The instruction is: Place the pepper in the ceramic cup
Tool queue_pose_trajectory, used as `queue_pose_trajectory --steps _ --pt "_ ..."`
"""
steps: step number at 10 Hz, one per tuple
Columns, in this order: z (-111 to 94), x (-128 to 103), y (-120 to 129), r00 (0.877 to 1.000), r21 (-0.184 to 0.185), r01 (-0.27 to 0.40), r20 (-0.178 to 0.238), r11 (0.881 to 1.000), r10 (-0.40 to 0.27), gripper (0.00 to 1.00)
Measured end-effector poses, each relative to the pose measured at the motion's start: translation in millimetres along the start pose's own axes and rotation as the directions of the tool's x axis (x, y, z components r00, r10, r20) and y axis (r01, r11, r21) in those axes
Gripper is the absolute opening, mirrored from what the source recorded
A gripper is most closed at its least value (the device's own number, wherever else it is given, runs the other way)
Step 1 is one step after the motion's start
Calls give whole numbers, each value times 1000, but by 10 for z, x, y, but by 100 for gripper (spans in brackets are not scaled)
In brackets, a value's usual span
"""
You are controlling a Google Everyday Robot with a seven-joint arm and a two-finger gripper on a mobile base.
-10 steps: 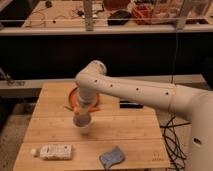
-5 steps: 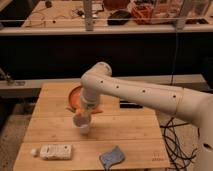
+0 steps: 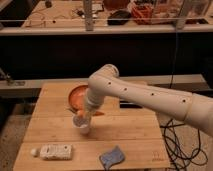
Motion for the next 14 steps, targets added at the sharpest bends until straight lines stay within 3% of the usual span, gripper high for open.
queue_pose_trajectory --steps 11,13,14 --pt "-171 -209 11 988 -18 32 154 999 -29 0" --pt "-215 -316 -2 969 -31 56 244 998 -47 0" --pt "-224 -373 1 963 -36 71 263 997 -59 0"
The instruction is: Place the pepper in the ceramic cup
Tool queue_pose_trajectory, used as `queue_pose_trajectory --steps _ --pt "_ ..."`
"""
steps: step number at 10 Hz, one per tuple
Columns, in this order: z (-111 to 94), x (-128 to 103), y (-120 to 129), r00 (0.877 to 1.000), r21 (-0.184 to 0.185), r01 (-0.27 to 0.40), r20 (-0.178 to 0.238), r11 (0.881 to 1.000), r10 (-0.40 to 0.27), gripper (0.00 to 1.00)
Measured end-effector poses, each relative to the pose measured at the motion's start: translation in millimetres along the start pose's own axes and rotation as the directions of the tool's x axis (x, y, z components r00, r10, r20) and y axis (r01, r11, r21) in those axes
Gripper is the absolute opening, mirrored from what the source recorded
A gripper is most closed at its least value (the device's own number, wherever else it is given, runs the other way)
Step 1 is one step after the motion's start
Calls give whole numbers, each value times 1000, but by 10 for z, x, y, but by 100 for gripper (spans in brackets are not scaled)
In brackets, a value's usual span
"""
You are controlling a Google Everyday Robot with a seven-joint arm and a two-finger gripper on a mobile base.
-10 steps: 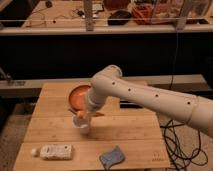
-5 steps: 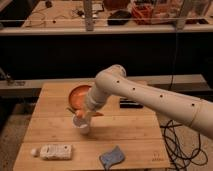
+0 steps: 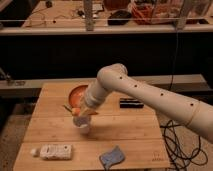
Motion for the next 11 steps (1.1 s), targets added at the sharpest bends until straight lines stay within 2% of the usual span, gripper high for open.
queue_pose_trajectory --steps 5,7,9,11 --pt "96 -210 22 996 -36 39 80 999 -36 0" --pt "125 -320 47 986 -54 50 160 997 -41 0" --pt "156 -415 85 979 -72 61 200 996 -46 0" --pt "198 -436 100 975 -89 59 217 994 -38 0"
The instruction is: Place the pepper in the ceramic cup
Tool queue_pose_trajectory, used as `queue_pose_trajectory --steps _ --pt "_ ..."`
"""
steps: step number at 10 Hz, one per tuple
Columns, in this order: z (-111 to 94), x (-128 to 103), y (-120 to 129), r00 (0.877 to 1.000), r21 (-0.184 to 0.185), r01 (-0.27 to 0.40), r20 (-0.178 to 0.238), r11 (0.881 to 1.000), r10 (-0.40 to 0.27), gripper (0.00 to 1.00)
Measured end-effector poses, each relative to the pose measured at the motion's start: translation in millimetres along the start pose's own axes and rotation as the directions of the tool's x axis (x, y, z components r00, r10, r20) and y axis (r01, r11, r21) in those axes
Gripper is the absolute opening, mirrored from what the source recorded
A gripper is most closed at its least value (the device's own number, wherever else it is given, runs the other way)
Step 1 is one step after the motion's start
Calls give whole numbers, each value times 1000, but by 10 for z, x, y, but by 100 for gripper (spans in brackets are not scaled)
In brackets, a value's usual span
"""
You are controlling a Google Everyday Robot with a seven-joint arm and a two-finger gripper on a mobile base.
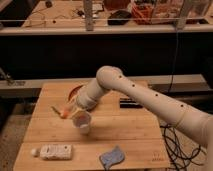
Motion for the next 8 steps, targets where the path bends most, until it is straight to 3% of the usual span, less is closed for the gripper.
queue_pose_trajectory --steps 4,8 --pt "147 177 -23 999 -30 -38 14 999 39 0" --pt "199 302 -34 999 -46 -26 30 999 28 0"
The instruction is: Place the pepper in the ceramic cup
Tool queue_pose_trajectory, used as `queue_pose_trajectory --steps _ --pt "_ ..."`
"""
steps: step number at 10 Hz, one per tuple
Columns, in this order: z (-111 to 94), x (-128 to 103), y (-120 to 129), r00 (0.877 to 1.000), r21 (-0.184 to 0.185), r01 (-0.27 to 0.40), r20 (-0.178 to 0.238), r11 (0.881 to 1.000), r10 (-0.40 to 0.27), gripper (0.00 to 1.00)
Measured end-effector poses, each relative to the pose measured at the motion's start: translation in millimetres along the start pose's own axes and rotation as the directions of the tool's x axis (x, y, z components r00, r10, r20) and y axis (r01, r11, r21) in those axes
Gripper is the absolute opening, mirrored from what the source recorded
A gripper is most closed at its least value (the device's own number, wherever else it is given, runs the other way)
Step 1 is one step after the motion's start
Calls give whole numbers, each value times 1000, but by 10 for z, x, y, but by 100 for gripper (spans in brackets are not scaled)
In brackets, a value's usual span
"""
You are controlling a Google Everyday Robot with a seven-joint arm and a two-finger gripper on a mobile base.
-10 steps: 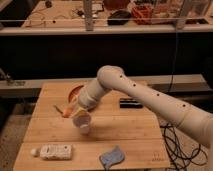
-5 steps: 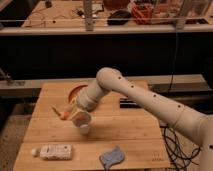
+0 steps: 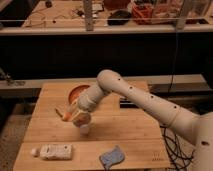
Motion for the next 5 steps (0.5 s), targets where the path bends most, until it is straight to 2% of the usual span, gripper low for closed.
queue_pose_trajectory --steps 4,5 --pt "36 140 3 1000 -7 -11 9 1000 11 1" --pt "43 168 7 1000 -10 -11 12 1000 11 9"
